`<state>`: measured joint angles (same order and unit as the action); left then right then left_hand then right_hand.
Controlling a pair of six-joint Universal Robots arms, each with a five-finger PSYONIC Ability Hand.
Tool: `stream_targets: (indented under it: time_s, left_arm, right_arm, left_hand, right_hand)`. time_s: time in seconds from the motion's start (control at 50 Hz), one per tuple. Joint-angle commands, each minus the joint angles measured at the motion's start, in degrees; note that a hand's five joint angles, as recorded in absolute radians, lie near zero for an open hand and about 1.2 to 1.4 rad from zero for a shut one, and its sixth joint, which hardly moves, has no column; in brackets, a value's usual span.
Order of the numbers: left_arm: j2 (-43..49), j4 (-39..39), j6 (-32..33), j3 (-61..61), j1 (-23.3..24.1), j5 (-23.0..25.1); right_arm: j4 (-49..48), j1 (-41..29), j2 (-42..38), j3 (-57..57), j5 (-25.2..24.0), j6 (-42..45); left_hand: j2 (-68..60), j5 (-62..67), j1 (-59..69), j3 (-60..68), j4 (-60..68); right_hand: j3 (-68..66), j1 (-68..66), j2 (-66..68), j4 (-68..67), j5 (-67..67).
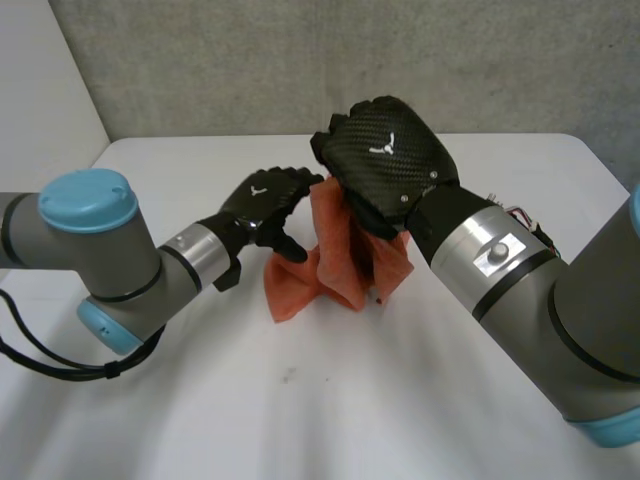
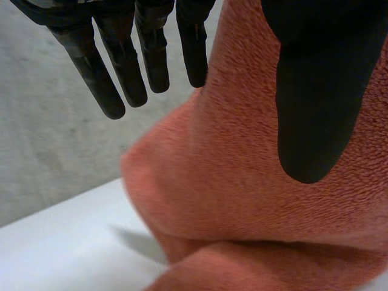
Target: Fold the laundry
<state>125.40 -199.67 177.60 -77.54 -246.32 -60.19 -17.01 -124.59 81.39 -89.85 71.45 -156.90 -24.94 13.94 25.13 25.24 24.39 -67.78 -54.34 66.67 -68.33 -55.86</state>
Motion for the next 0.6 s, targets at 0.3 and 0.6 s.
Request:
stream_targets:
  time_s: [0.3, 0.6]
  left_arm:
    - [4.0, -1.3, 0.3, 4.6, 0.1, -6.1]
    - [-6.6, -10.4, 7.1, 18.8, -0.2, -16.8]
  right_arm:
    - [1.4, 5.1, -5.3, -0.8, 2.1, 0.1]
    - [-3.5, 4.6, -16.4, 32.0, 15.0, -1.2]
  left_hand:
    - [-55.1, 56.1, 54.9, 54.8, 55.6]
    - [-55.1, 56.1, 54.9, 54.8, 55.6]
  right_hand:
    - [-12.2, -25.7, 13.3, -11.7, -14.1]
    - [-12.2, -25.7, 13.3, -11.7, -14.1]
